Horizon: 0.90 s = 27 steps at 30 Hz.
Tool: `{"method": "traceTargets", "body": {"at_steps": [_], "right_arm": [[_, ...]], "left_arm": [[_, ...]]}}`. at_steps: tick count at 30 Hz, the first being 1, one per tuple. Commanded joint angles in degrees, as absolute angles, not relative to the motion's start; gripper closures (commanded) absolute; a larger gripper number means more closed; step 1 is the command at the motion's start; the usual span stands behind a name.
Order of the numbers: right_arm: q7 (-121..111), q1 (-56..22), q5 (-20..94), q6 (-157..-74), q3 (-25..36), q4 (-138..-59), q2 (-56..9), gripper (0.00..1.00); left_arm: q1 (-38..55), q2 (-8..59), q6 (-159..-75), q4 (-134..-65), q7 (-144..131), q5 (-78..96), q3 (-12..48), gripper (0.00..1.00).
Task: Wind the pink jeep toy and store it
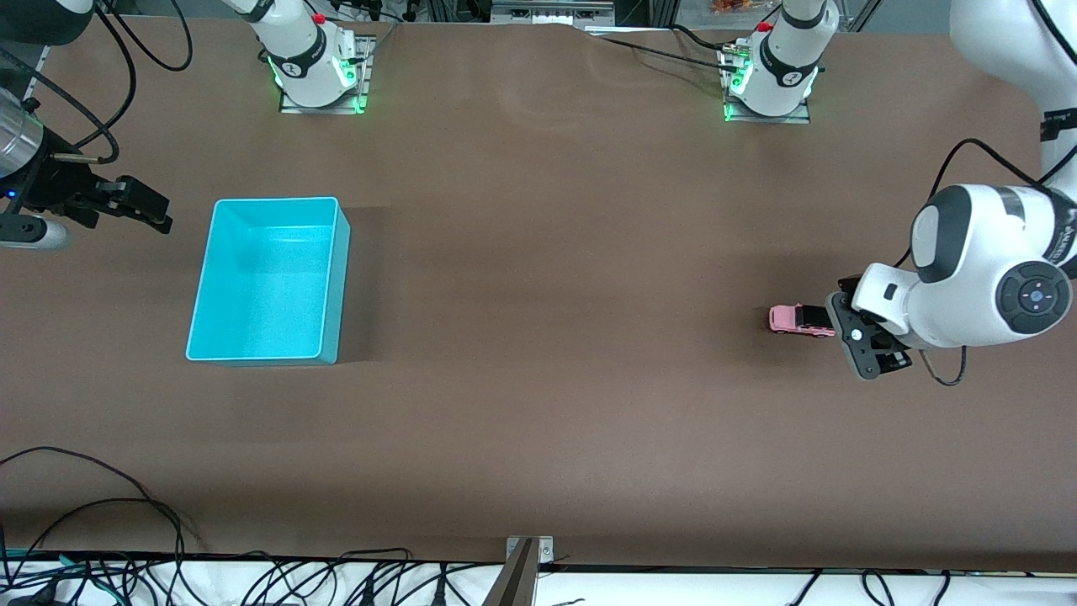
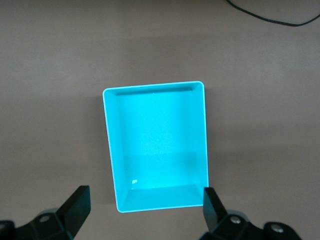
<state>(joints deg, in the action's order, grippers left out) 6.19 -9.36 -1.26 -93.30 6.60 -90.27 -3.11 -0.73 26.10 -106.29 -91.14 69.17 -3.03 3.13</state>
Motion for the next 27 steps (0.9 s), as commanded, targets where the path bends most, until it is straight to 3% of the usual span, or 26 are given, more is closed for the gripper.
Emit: {"method": "traceTargets", "body": {"at_steps": [1, 17, 27], "right_arm": [[6.15, -9.49, -1.84, -92.2, 6.5, -89.47, -2.81, 0.0], [6.15, -9.49, -1.76, -92.2, 6.5, -89.47, -2.81, 0.0], [6.07, -9.49, -1.76, -92.2, 6.5, -89.56, -2.81, 0.0]], "left_arm": [[-1.93, 23.12, -112.22, -98.86, 72.51, -5.1, 3.52, 0.0], [-5.01, 22.06, -130.86, -115.13, 85.95, -5.27, 3.69, 0.0], [-4.92, 22.06, -140.53, -120.4, 89.3, -5.36, 3.78, 0.0]]}}
